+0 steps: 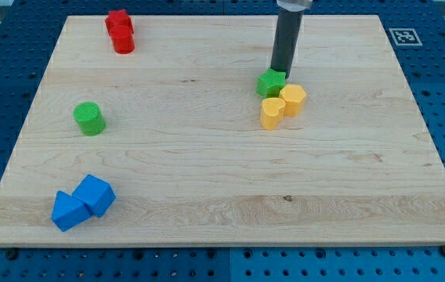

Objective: Move arm to the bottom right of the green circle

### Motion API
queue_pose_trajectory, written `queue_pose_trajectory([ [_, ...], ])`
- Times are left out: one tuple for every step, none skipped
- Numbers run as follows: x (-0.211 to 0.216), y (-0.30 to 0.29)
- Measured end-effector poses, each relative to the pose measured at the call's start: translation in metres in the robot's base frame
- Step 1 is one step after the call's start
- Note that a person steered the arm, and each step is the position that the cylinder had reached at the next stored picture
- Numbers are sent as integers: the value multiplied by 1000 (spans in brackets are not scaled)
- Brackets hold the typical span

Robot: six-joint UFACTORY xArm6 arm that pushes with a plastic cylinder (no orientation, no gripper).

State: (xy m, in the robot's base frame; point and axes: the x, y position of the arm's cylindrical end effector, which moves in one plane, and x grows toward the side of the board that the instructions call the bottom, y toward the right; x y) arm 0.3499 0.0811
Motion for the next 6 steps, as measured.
queue_pose_trajectory([
  [-12,-41],
  [-14,-88],
  [6,-113],
  [45,-140],
  [67,-176],
  [104,-176],
])
